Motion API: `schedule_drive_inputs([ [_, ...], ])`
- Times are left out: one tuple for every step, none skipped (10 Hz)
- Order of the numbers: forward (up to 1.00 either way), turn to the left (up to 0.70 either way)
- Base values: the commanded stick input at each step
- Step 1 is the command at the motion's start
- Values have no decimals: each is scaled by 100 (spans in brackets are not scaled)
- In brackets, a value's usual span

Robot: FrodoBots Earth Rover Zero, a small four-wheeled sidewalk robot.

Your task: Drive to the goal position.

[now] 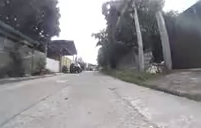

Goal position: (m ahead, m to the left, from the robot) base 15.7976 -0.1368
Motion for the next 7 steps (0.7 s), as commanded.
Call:
schedule_drive_inputs([
  [50,0],
  [50,0],
  [50,0],
  [50,0],
  [50,0],
  [50,0],
  [50,0],
])
